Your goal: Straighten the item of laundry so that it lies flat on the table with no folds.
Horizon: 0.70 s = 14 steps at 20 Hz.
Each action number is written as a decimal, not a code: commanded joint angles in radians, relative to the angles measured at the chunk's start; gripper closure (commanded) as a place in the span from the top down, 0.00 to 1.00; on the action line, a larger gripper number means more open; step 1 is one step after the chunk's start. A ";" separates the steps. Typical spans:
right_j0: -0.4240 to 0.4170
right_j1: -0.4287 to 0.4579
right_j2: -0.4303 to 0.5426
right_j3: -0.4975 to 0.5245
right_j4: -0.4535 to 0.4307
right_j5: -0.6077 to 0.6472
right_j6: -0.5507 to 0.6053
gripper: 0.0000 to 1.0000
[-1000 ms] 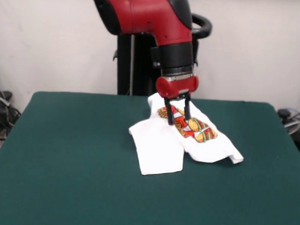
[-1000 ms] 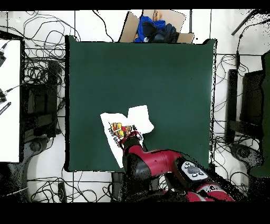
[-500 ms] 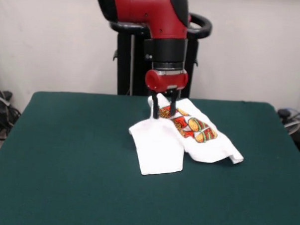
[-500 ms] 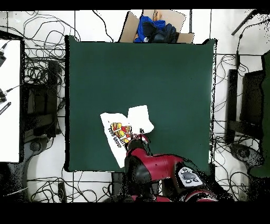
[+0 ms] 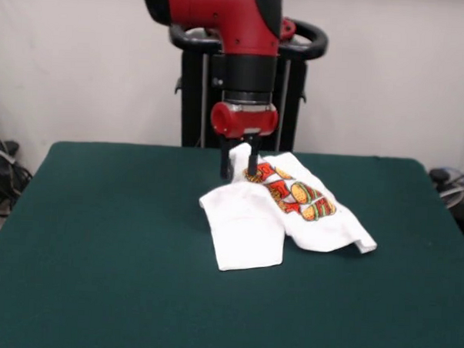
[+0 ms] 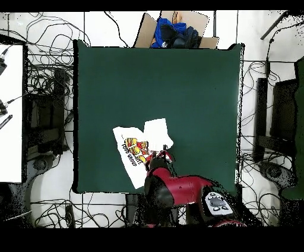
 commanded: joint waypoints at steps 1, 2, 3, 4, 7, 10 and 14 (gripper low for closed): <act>-0.034 0.050 0.013 -0.136 0.025 0.124 0.144 1.00; -0.048 0.059 0.027 -0.138 0.020 0.132 0.142 1.00; -0.054 0.063 0.034 -0.139 0.019 0.139 0.141 1.00; -0.056 0.068 0.036 -0.143 0.018 0.143 0.138 1.00; -0.065 0.083 0.042 -0.159 0.016 0.157 0.129 1.00; -0.062 0.097 0.034 -0.177 0.015 0.163 0.124 1.00; -0.053 0.110 0.016 -0.195 0.016 0.178 0.121 1.00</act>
